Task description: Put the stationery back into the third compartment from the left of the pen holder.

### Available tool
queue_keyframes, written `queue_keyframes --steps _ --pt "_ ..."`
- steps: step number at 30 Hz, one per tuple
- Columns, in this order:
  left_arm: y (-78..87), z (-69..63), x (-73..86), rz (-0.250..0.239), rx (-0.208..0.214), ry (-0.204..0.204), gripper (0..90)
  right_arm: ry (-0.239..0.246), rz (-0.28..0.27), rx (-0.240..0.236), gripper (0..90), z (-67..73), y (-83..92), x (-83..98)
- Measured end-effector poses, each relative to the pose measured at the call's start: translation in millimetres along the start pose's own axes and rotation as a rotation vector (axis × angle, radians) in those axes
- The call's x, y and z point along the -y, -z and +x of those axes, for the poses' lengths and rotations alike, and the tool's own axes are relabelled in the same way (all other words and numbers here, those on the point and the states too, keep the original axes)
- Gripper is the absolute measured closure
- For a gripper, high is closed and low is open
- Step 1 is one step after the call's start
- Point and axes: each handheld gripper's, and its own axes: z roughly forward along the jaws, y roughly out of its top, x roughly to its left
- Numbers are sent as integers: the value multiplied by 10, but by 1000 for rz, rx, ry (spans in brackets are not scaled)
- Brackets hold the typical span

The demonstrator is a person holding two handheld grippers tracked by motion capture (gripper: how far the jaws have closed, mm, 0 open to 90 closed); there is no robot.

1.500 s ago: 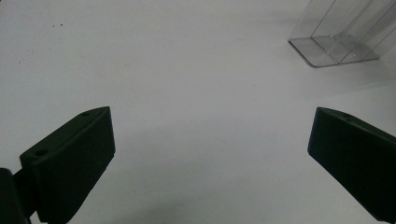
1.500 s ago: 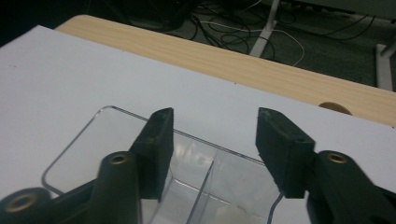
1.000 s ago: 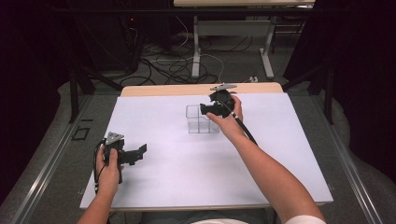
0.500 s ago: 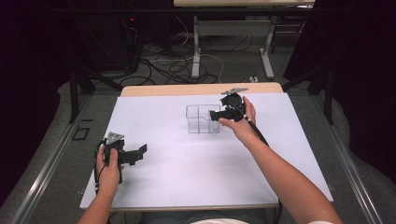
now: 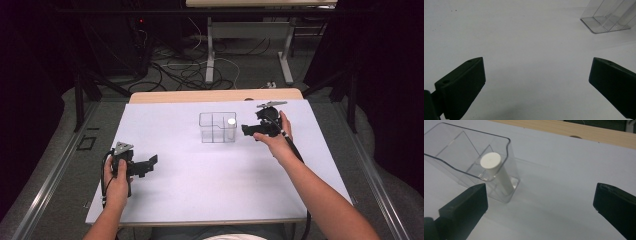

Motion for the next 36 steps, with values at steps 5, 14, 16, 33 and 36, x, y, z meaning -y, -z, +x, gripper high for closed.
queue_keyframes --steps 5,14,16,33,36 --pt "1 0 3 1 -2 3 9 -61 14 3 0 -174 80 176" --pt "3 -19 3 4 -6 2 9 -75 68 60 0 -431 188 522" --pt "0 -23 5 4 -7 2 9 -72 78 59 0 -482 205 595" --pt "-14 -23 2 11 -8 -9 11 -151 84 33 0 -754 190 954" --pt "-16 -19 2 12 -8 -7 11 -142 73 32 0 -761 187 968"
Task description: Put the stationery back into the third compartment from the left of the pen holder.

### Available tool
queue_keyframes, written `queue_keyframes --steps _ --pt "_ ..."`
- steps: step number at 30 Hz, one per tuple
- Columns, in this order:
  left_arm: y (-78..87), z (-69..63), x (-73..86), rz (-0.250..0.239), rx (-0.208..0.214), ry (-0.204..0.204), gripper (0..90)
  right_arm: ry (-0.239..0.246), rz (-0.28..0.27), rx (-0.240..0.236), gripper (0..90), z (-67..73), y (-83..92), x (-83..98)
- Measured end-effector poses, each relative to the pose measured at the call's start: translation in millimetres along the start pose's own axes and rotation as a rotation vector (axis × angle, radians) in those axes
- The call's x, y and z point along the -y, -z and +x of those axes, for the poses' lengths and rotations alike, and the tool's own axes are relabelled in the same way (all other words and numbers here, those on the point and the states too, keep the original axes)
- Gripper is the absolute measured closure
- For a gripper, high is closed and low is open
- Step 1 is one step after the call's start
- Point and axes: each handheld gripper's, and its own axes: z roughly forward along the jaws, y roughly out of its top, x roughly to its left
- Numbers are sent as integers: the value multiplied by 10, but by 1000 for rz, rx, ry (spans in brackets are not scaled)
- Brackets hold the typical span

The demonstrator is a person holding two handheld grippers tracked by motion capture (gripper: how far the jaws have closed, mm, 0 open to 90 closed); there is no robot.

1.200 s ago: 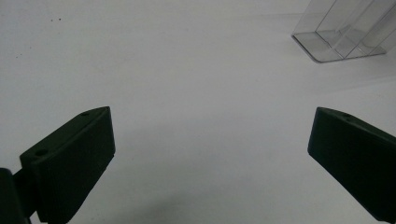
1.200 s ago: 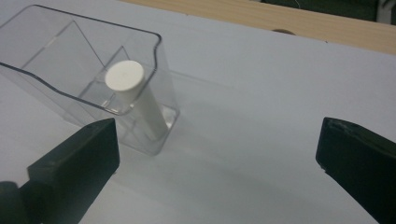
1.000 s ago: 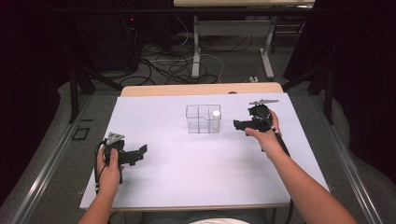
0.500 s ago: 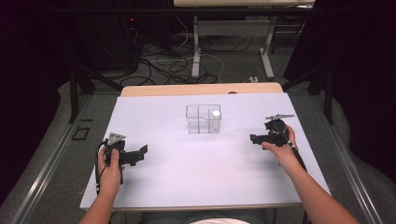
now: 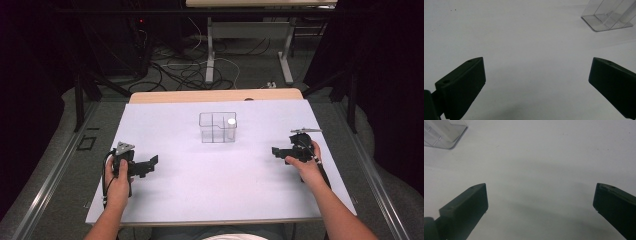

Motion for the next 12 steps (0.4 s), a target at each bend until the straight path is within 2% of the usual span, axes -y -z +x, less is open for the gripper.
queue_keyframes --steps 8,10,12 --pt "-14 11 -5 -2 -1 4 11 -23 1 11 0 -15 -18 25" --pt "-20 11 -9 0 0 0 11 -14 4 13 0 -43 -20 32" --pt "-30 10 -13 0 0 0 11 -30 8 18 0 -50 -23 32"
